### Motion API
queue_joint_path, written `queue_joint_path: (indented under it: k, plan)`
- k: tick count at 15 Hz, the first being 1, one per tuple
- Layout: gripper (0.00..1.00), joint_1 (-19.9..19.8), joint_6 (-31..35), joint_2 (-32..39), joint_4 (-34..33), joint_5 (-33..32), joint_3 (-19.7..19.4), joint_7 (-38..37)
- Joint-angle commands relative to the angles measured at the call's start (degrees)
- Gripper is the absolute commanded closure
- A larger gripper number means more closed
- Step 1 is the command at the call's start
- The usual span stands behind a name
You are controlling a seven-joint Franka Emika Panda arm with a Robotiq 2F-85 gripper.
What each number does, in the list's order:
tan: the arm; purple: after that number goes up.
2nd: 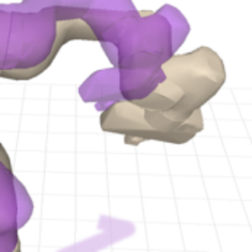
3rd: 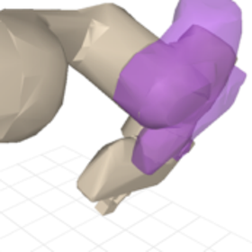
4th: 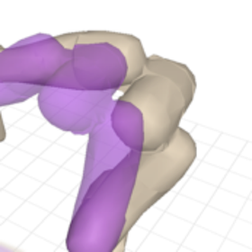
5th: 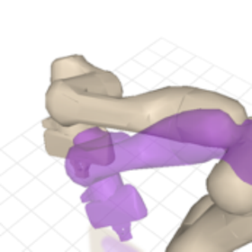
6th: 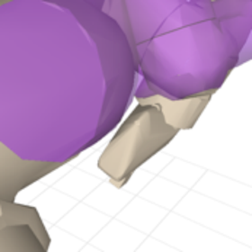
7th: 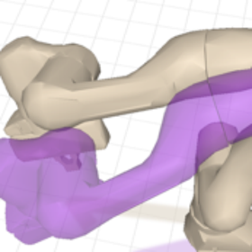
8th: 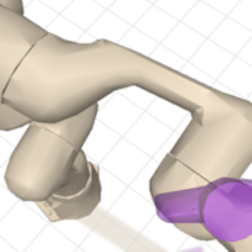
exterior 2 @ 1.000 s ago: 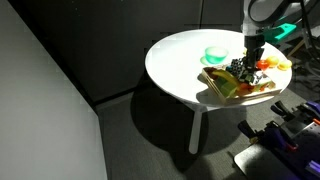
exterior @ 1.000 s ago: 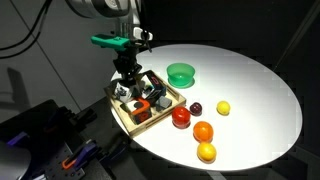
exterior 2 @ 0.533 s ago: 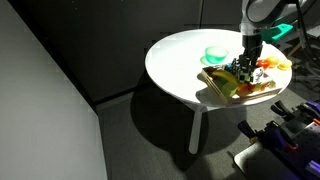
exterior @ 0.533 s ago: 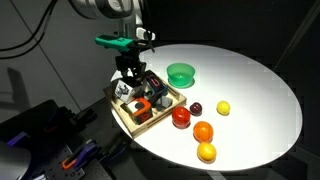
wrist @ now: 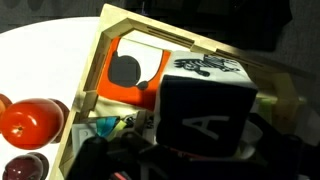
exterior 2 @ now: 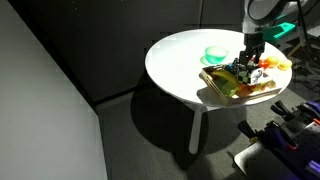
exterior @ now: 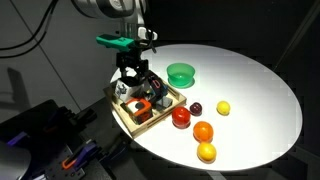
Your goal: Pick up the block with the letter a on it and put it in the tray
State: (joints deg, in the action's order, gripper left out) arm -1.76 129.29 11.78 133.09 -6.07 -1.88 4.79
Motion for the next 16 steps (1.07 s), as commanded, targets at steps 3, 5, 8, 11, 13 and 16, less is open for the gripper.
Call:
queue_joint_path:
  k: [3,5,8,11,13,16]
  plan:
    - [0.00,-0.68,-0.64,-3.56,0.55,2.71,-0.26,-0.15]
    - [0.00,-0.85,-0.66,-4.56,0.67,3.73,-0.35,-0.37]
    - [0.00,-1.04,-0.96,-6.14,0.90,5.35,-0.58,-1.25]
    - [0.00,-1.16,-1.33,-8.11,1.46,5.85,-1.07,-3.42]
    - [0.00,-1.21,-2.62,-9.93,1.84,5.06,-1.49,-5.86]
    - [0.00,-1.29,-5.86,-12.53,2.01,4.15,-1.95,-9.77]
